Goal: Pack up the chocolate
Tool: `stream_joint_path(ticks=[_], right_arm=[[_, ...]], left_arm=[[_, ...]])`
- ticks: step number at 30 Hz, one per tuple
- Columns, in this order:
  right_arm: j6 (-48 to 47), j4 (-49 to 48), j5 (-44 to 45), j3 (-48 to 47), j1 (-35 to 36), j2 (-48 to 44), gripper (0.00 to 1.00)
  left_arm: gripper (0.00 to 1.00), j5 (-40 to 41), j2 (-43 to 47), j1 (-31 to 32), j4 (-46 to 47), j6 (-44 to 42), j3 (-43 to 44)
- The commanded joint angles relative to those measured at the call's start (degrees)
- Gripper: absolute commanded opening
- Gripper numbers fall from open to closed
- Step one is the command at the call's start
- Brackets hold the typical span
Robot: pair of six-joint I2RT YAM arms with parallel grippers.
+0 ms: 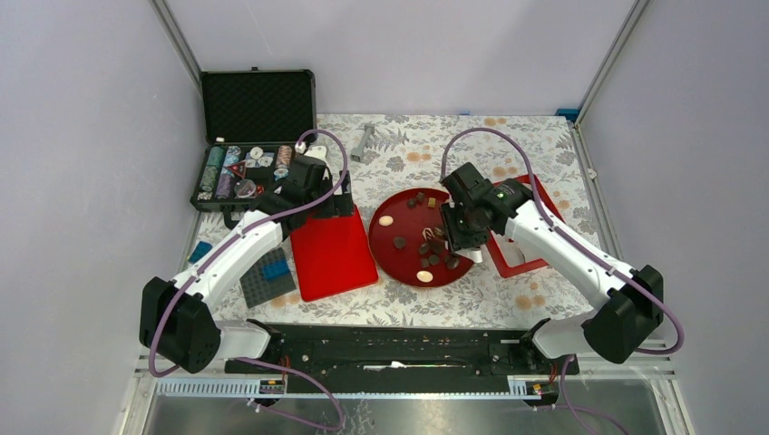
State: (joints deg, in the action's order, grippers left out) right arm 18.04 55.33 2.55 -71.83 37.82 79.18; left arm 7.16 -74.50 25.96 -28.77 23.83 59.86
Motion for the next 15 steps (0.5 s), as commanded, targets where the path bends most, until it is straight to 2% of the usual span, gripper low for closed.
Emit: stream_joint_path(ticks=[1,15], right_arm=[[-0.9,-3.2,1.3,-2.0,0.7,0.3,0.42],[-2.3,-7.0,0.7,-1.2,0.7,3.5,0.43]], left_arm=[[0.99,1.0,0.1,-0.2,2.4,0.1,0.2],[0.99,1.0,-0.1,-0.2,2.6,0.1,0.2]])
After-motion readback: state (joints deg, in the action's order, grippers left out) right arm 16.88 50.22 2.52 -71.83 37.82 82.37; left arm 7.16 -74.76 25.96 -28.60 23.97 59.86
